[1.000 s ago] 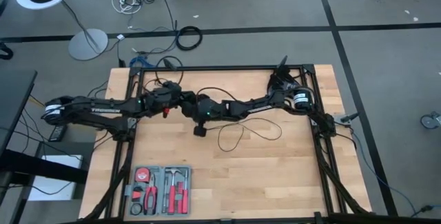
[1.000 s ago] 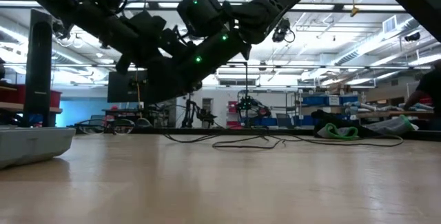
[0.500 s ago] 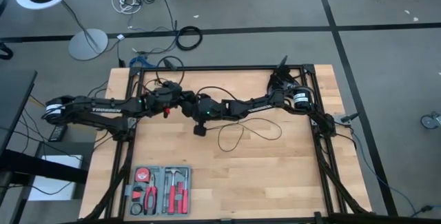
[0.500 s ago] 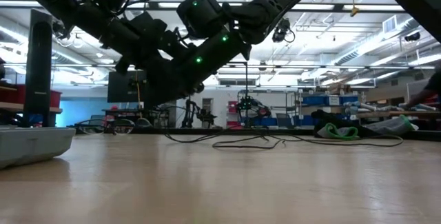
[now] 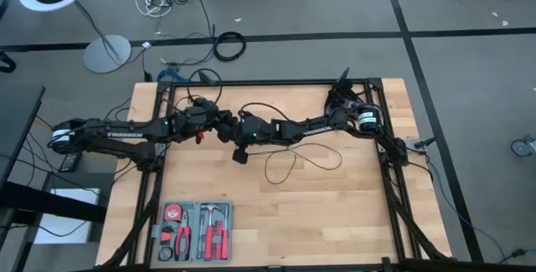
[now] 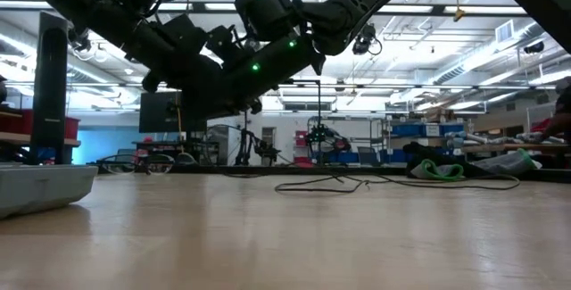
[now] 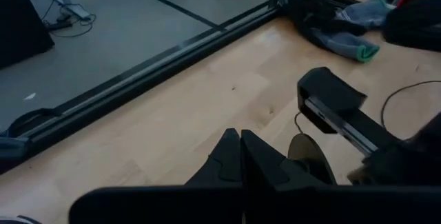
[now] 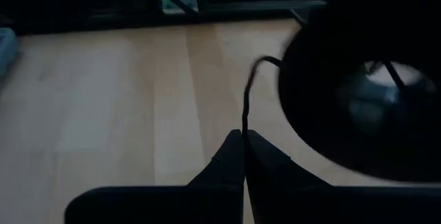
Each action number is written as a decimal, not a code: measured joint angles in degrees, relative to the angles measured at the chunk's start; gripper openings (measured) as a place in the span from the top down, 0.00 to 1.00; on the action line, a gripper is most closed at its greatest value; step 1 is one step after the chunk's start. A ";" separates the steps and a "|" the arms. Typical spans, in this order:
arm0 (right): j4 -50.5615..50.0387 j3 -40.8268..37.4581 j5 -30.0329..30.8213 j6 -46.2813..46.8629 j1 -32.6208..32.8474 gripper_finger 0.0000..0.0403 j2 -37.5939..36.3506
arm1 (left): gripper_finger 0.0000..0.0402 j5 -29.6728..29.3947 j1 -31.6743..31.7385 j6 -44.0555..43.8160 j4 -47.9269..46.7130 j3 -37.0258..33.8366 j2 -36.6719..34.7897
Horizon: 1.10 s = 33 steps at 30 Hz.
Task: Coil cords
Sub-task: Coil the black wire onto the black spool
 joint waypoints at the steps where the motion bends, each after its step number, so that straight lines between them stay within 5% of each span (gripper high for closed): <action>1: 0.60 0.00 -0.16 -0.26 0.00 1.00 0.01 | 1.00 0.04 0.00 -0.17 -0.05 0.00 0.00; 8: 0.51 -0.24 -0.24 -2.34 -0.07 1.00 -1.63 | 1.00 0.24 -0.02 -0.09 -2.18 0.11 -0.05; 18: -3.44 -0.14 7.99 -7.36 -1.23 1.00 -6.95 | 1.00 3.45 0.00 -0.11 -7.15 0.07 -0.01; 23: -11.21 -0.13 10.48 -3.37 -3.00 1.00 -7.57 | 1.00 7.23 0.00 -0.25 -5.04 0.09 -0.13; 33: -15.90 -0.07 10.87 0.83 -3.39 1.00 -7.57 | 1.00 5.51 0.76 0.19 -4.87 0.00 -4.56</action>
